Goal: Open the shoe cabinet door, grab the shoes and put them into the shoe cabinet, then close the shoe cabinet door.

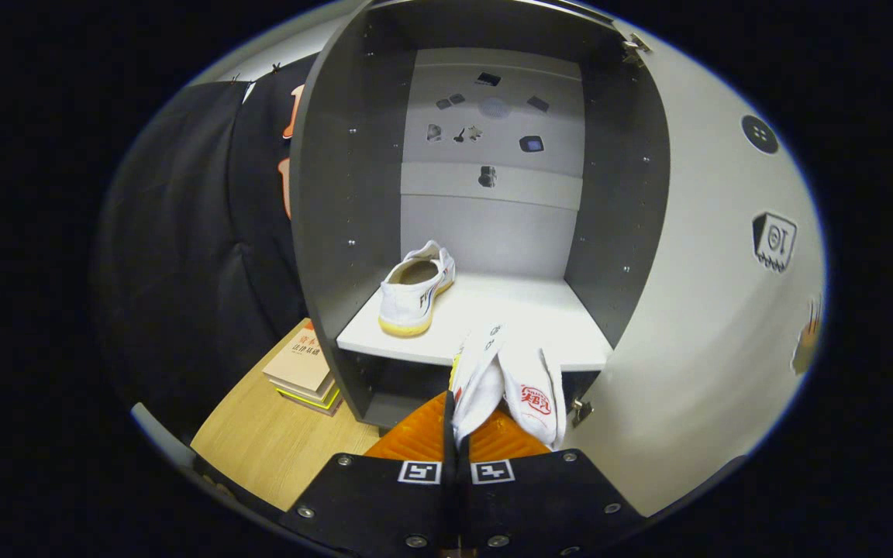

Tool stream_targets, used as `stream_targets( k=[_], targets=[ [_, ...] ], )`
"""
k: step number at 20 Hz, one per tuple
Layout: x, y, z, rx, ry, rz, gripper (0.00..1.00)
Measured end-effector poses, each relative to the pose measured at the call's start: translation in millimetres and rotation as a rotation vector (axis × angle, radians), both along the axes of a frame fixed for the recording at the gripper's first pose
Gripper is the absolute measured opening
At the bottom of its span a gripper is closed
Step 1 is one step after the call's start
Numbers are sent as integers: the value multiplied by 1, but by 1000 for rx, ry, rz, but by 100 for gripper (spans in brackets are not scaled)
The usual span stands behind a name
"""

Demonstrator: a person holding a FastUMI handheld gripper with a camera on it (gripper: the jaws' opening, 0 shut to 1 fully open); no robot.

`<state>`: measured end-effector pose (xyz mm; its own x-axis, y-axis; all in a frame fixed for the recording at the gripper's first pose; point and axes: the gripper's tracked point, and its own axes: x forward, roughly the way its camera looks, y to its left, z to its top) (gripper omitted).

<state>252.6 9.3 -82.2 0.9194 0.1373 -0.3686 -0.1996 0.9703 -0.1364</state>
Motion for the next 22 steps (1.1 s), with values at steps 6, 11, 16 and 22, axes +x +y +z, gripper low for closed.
stream_targets(
  k=[6, 11, 16, 22],
  targets=[
    [93, -5, 18, -31, -12, 16, 0],
    [176, -9, 11, -48, 31, 17, 0],
    [224, -23, -10, -75, 121, -8, 0],
    [225, -22, -22, -57, 152, -26, 6]
  ],
)
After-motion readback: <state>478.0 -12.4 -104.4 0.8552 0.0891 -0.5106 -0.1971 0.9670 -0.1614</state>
